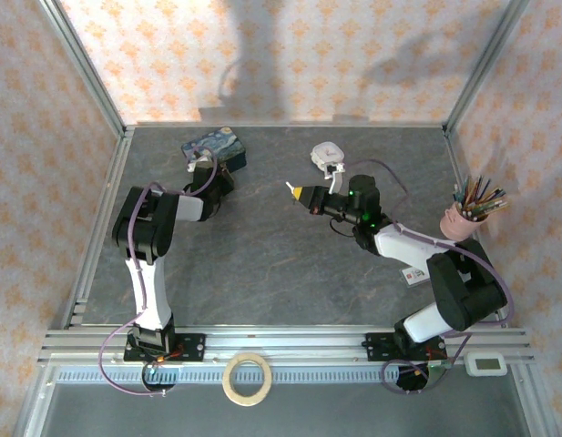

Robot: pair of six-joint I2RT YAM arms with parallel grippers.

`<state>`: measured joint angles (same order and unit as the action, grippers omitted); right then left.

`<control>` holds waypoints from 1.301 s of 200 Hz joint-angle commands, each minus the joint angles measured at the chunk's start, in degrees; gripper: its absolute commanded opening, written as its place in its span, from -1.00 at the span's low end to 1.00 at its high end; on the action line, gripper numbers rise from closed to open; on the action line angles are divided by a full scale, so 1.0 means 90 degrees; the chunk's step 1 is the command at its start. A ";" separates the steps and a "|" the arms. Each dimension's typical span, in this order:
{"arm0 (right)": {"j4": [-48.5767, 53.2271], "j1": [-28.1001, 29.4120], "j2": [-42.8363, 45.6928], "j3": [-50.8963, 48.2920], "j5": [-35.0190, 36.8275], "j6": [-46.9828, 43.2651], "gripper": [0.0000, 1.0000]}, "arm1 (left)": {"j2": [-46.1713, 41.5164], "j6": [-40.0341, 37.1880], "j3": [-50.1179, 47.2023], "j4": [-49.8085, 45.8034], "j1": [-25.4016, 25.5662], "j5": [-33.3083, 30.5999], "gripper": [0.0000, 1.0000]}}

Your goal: Unlock the padlock with the key

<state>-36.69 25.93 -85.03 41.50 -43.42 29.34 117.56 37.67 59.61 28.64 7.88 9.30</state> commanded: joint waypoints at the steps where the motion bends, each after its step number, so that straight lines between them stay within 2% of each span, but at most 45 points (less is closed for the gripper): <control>1: -0.0045 -0.0024 0.0021 0.0175 0.0057 0.0026 -1.00 | 0.0168 0.0014 -0.0033 -0.0274 0.0014 0.0145 -0.64; 19: -0.0055 -0.0026 0.0004 0.0184 0.0063 0.0021 -1.00 | 0.0053 0.0014 -0.0107 -0.0272 0.0014 0.0307 -0.80; 43: -0.0054 -0.0027 -0.0057 0.0201 0.0049 0.0049 -1.00 | -0.0214 0.0142 -0.0307 -0.0278 0.0012 0.0602 -0.83; 65: -0.0027 -0.0029 -0.0113 0.0186 0.0012 0.0050 -1.00 | -0.0560 0.0398 -0.0764 -0.0064 0.0031 0.0879 -1.00; 91: -0.0020 -0.0027 -0.0142 0.0097 0.0018 0.0059 -1.00 | -0.0967 0.0619 -0.1421 0.0168 0.0156 0.1172 -1.00; 113: 0.0003 -0.0032 -0.0136 0.0030 0.0019 0.0077 -1.00 | -0.1451 0.0547 -0.1861 0.0036 0.0488 0.1219 -1.00; 144: -0.0059 -0.0022 -0.0130 -0.0048 0.0039 0.0159 -1.00 | -0.2045 0.0346 -0.2305 -0.0533 0.1009 0.0945 -1.00; 179: -0.0198 -0.0029 -0.0140 -0.0110 0.0085 0.0264 -1.00 | -0.2469 0.0481 -0.2914 -0.0638 0.1379 0.0682 -1.00; 192: -0.0213 -0.0023 -0.0147 -0.0107 0.0081 0.0285 -1.00 | -0.2551 0.0558 -0.3060 -0.0604 0.1395 0.0588 -0.88; 228: -0.0221 -0.0022 -0.0151 -0.0109 0.0085 0.0279 -1.00 | -0.2709 0.0570 -0.3150 -0.0671 0.1400 0.0120 -0.17; 260: -0.0211 -0.0024 -0.0115 -0.0145 0.0127 0.0253 -1.00 | -0.2711 0.0385 -0.2877 -0.1036 0.1383 -0.0262 -0.04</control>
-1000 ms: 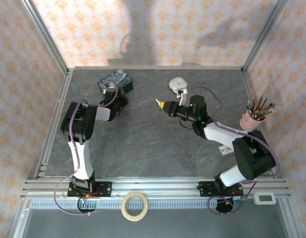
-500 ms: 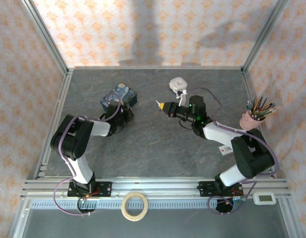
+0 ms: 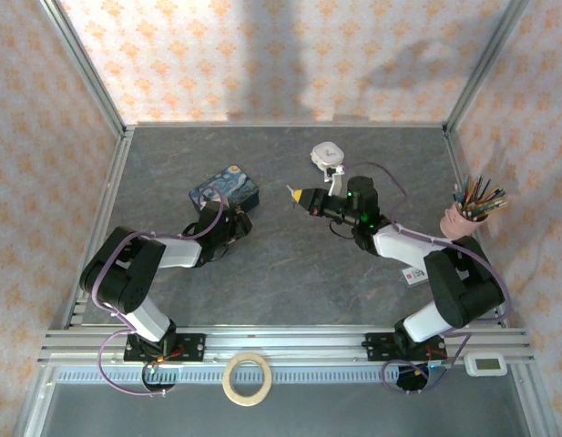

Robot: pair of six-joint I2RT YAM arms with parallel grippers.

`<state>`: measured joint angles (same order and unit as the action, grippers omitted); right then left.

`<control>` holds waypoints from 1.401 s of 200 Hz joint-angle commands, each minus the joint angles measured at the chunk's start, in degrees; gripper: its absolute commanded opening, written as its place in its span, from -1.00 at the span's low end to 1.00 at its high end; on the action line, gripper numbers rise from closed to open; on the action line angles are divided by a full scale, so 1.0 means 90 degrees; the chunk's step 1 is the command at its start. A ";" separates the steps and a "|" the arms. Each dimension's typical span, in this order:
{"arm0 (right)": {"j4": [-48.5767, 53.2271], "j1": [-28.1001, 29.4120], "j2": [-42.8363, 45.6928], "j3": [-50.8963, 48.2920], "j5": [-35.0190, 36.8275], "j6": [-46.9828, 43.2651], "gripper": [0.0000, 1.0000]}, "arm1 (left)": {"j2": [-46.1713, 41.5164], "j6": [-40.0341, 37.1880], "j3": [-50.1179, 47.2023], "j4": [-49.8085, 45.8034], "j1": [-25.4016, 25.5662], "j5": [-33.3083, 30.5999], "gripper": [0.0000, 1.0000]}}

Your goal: Unlock the padlock with the key

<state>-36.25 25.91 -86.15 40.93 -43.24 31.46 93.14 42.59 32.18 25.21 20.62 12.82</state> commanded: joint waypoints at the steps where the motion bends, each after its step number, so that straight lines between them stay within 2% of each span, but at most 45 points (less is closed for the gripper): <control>1: -0.0259 -0.0019 0.0015 -0.0083 0.0107 0.0014 -1.00 | 0.0002 -0.0166 0.0182 -0.0664 -0.0029 -0.0673 -0.04; 31: -0.0267 -0.0021 0.0050 -0.0114 0.0119 -0.0011 -1.00 | 0.0038 -0.0589 0.0386 -0.0929 -0.0032 -0.1304 0.00; 59: -0.0345 -0.0027 0.0022 -0.0135 0.0118 0.0017 -1.00 | 0.0282 -0.0728 0.0450 -0.0558 -0.0016 -0.1450 0.00; 98: -0.0378 -0.0023 0.0024 -0.0133 0.0117 0.0060 -1.00 | 0.0653 -0.0440 0.0470 0.0446 0.0045 -0.1356 -0.01; 165: -0.0395 -0.0020 -0.0022 -0.0112 0.0118 0.0082 -1.00 | 0.0953 -0.0051 0.0777 0.0600 0.0313 -0.1760 0.03; 191: -0.0411 -0.0020 -0.0020 -0.0111 0.0104 0.0094 -1.00 | 0.1221 -0.0006 0.0916 0.0761 0.0315 -0.1620 -0.12; 247: -0.0298 -0.0036 0.0048 -0.0138 0.0146 0.0000 -1.00 | 0.1433 -0.0030 0.1154 0.0717 0.0308 -0.1411 -0.74; 280: -0.0336 -0.0037 0.0000 -0.0167 0.0108 0.0057 -1.00 | 0.1200 -0.0091 0.1107 0.0672 0.0306 -0.1162 -1.00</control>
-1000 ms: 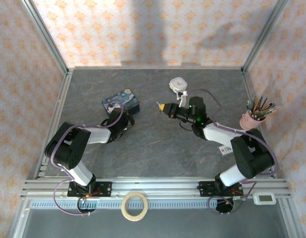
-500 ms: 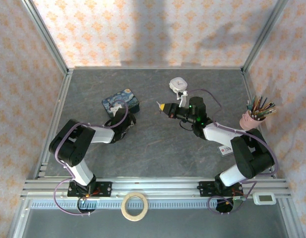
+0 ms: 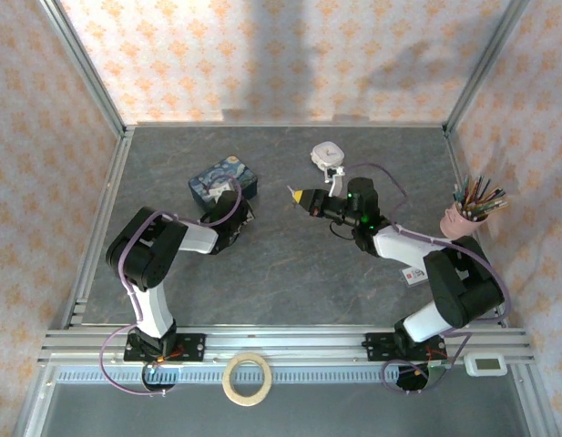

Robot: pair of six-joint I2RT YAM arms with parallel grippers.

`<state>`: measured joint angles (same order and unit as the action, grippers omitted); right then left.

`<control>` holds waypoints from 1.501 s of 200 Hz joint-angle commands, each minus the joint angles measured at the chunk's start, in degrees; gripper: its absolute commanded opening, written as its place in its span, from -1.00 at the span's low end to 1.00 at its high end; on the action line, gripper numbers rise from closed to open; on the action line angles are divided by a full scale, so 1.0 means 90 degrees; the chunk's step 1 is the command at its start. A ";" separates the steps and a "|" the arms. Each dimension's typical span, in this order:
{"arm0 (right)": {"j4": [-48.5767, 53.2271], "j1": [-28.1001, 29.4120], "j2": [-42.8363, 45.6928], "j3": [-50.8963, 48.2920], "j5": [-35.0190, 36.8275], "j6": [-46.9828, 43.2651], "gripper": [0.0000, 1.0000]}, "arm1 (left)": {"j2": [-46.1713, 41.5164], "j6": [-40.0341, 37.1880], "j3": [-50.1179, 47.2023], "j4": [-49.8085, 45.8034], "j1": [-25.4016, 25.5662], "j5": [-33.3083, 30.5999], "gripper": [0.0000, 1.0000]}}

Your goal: Unlock the padlock with the key

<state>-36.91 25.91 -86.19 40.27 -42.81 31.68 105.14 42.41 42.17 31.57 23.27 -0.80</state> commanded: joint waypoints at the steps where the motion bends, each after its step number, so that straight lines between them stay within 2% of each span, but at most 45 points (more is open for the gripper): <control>1: -0.0269 -0.0037 -0.0004 -0.0092 0.0054 0.0034 -1.00 | -0.0141 -0.0073 -0.0005 -0.0043 0.0012 0.0366 -1.00; 51: -0.0566 -0.0033 -0.0148 -0.0356 -0.0077 0.0376 -1.00 | -0.0712 0.0193 -0.0146 0.0195 -0.0010 0.1436 -1.00; 83: -0.1258 0.0039 -0.0433 -0.0742 -0.0237 0.0867 -1.00 | -0.0878 0.0905 -0.0280 0.0828 -0.0041 0.2311 -1.00; 136: -0.2695 0.0365 -0.1329 -0.1046 -0.0366 0.1634 -1.00 | -0.0808 0.2204 -0.0556 0.2104 -0.0067 0.3047 -1.00; 154: -0.3417 0.0383 -0.1688 -0.1148 -0.0473 0.1998 -1.00 | -0.0675 0.2626 -0.0692 0.2687 -0.0066 0.3183 -1.00; 192: -0.3686 0.0432 -0.2074 -0.1091 -0.0476 0.2114 -1.00 | -0.0499 0.3044 -0.0848 0.3376 -0.0066 0.3339 -1.00; 300: -0.3760 0.0432 -0.2536 -0.0492 -0.0673 0.2146 -1.00 | -0.0491 0.3022 -0.0960 0.3458 0.0022 0.3313 -1.00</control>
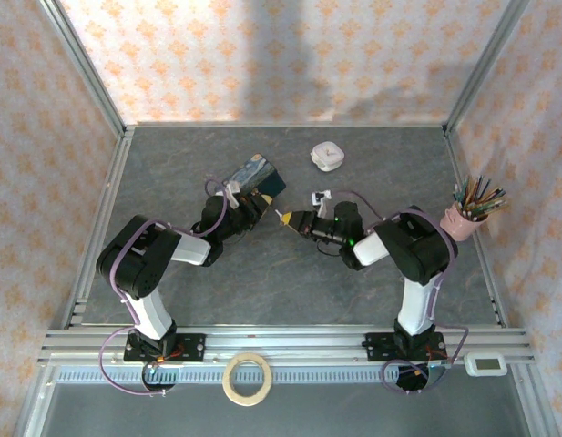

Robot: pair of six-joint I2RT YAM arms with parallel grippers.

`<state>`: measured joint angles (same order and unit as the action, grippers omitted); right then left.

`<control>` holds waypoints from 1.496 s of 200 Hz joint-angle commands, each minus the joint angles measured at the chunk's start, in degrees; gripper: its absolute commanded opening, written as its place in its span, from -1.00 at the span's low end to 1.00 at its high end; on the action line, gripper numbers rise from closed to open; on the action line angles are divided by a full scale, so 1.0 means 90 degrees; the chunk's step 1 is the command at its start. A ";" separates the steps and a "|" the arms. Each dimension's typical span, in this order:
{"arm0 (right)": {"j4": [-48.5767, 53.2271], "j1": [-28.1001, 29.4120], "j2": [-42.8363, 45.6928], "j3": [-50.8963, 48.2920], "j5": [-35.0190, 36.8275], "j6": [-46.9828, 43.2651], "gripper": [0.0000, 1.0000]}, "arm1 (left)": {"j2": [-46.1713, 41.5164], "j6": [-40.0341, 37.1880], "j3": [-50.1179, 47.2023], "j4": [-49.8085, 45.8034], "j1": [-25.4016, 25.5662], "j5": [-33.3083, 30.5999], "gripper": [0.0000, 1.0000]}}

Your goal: Unlock the padlock with the key

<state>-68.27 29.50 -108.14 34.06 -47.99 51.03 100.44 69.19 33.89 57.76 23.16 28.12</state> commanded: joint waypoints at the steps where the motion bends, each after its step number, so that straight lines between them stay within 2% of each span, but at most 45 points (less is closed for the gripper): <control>1: -0.0271 0.0033 -0.0101 0.0208 -0.0098 -0.0004 -1.00 | 0.0031 0.0052 -0.0042 0.0547 0.0034 0.0099 -1.00; 114: -0.0190 0.0033 -0.0404 0.0609 -0.0205 -0.0035 -1.00 | 0.0048 0.0096 -0.0028 0.0617 0.0111 0.0090 -1.00; 299: -0.0335 0.0043 -0.0072 0.0217 -0.0283 0.0048 -1.00 | 0.0159 0.0147 0.0014 0.0675 0.0136 0.0103 -1.00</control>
<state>-68.62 29.50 -111.13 35.57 -49.78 51.09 101.41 69.63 33.89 59.46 24.03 28.12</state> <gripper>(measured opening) 0.042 0.112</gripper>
